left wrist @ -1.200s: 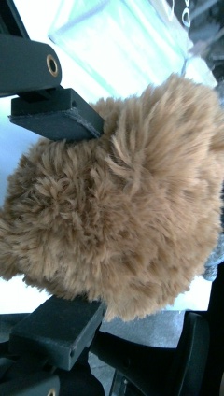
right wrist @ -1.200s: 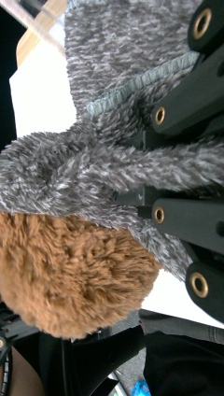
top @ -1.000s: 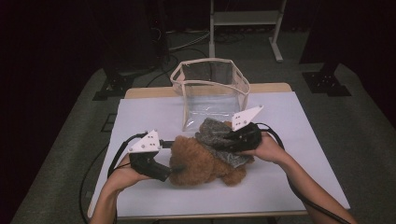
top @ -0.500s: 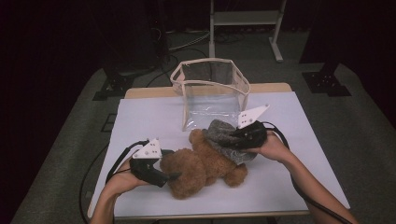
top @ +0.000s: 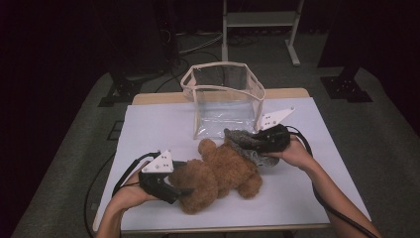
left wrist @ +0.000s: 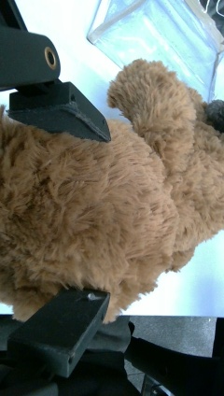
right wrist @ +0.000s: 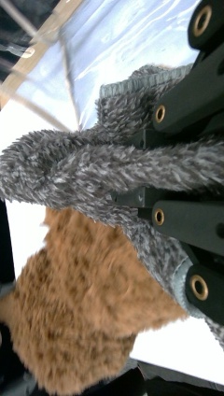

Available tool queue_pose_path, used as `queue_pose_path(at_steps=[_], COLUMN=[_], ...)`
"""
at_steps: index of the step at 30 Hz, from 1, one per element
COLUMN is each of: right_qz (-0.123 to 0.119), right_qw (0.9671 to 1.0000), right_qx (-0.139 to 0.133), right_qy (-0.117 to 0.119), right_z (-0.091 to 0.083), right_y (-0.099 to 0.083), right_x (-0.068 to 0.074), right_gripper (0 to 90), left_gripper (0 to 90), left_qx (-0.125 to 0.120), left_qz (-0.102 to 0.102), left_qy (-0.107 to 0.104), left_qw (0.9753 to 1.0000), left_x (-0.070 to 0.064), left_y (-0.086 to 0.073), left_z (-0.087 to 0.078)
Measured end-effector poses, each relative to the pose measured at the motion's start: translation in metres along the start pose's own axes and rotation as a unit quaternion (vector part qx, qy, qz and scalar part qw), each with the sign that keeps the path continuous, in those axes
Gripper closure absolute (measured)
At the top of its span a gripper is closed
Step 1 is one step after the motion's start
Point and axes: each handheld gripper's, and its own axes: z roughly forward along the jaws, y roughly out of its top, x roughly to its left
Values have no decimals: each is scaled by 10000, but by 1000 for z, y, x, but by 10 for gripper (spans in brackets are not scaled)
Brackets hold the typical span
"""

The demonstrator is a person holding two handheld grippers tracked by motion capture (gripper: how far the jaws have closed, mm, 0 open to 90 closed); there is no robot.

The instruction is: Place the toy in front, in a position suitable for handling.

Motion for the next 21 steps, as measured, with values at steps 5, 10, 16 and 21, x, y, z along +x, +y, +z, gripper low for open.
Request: queue_pose_path(at_steps=[5, 10, 16, 21], right_qz=[56, -74, 65, 394], right_qw=[9998, 9993, 9999, 9983], right_qx=[110, 170, 66, 255], right_qy=[160, 319, 143, -334], right_z=[5, 9, -12, -56], right_y=[-5, -3, -17, -55], right_x=[3, 17, 17, 11], right_gripper=[792, 798, 798, 793], left_gripper=[190, 215, 212, 212], left_qx=[222, 277, 308, 335], left_qz=[20, -452, -334, -214], left_qy=[255, 681, 484, 371], left_qw=[9994, 9963, 9978, 9985], left_x=[6, 28, 33, 33], left_y=[-4, -18, -15, -11], left_z=[1, -3, 1, 1])
